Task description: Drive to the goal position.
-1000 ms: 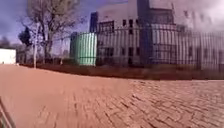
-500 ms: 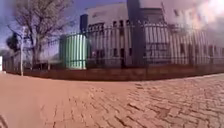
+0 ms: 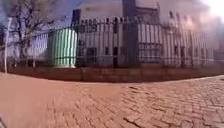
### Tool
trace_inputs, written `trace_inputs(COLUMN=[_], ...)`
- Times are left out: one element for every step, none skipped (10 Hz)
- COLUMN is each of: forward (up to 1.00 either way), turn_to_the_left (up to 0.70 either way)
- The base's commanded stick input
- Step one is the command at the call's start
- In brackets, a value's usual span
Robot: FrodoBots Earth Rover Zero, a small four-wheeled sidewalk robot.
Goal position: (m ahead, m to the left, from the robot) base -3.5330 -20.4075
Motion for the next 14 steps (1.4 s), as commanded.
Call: trace_inputs(forward=[0.00, 0.00, 0.00, 0.00, 0.00, 0.00, 0.00, 0.00, -1.00, -1.00, -1.00, -1.00, -1.00, -1.00], turn_to_the_left=[0.00, 0.00, 0.00, 0.00, 0.00, 0.00, 0.00, 0.00, 0.00, 0.00, 0.00, 0.00, 0.00, 0.27])
